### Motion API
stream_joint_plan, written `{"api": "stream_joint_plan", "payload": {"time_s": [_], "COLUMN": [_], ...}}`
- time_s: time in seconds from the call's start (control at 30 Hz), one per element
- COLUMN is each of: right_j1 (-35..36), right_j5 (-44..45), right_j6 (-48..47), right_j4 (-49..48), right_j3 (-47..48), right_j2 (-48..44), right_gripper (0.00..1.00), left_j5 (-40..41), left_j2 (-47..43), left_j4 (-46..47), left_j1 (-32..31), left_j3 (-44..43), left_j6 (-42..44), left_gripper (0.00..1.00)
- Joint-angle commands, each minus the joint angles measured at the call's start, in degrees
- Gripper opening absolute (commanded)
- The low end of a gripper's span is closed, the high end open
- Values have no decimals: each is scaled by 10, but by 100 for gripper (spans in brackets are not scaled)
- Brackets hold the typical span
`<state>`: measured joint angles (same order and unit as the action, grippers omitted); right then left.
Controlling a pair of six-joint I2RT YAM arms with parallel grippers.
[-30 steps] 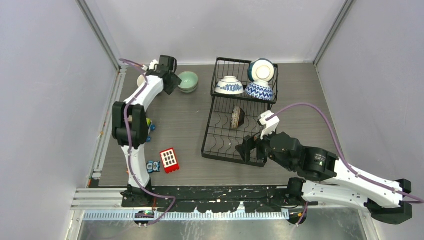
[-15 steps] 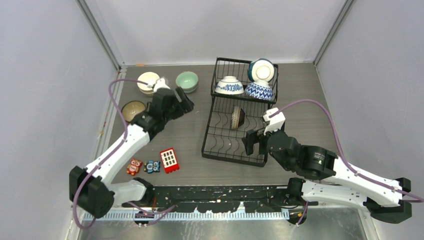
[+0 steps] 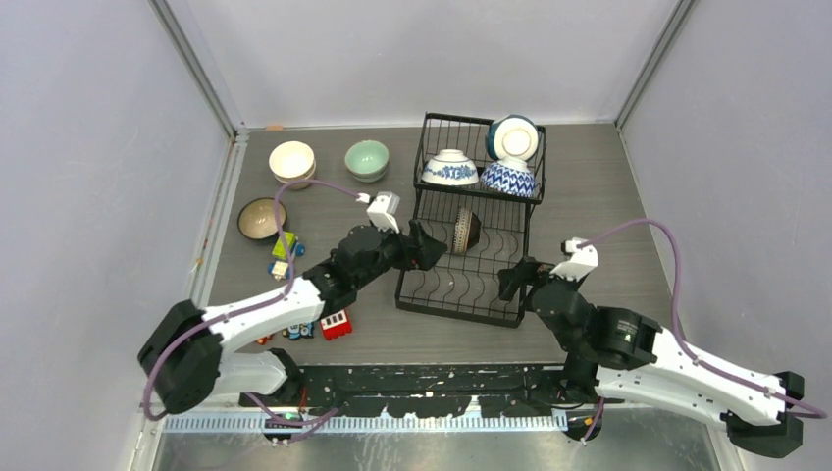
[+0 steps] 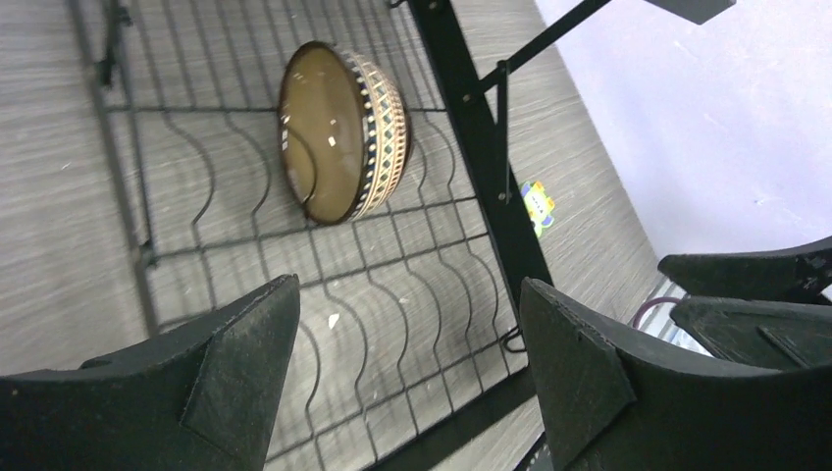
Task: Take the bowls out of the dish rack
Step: Pick up the bowl from the dish rack.
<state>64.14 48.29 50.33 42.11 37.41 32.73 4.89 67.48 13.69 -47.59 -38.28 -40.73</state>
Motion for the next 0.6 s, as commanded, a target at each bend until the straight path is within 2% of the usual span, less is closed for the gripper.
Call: {"api": "stream_joint_plan", "payload": {"time_s": [0.0, 0.3, 0.43, 0.57], "right_j1": [-1, -1, -2, -1], "right_j5": [35, 3, -29, -50], "right_j6": [65, 34, 20, 8], "right_j4": [-37, -50, -71, -88], "right_j3": [-39, -54, -58, -56], "right_j2": [-56, -86, -87, -81], "right_gripper": [99, 99, 99, 99], "left_j5": [-45, -67, -72, -96], "left_j2": [78, 207, 250, 284], "left_j4": [261, 289, 298, 348], "left_j1": [-1, 0, 11, 26], "left_j3": [6, -63, -80, -77], "left_j6": [18, 56, 50, 29], "left_gripper": [83, 80, 78, 76]}}
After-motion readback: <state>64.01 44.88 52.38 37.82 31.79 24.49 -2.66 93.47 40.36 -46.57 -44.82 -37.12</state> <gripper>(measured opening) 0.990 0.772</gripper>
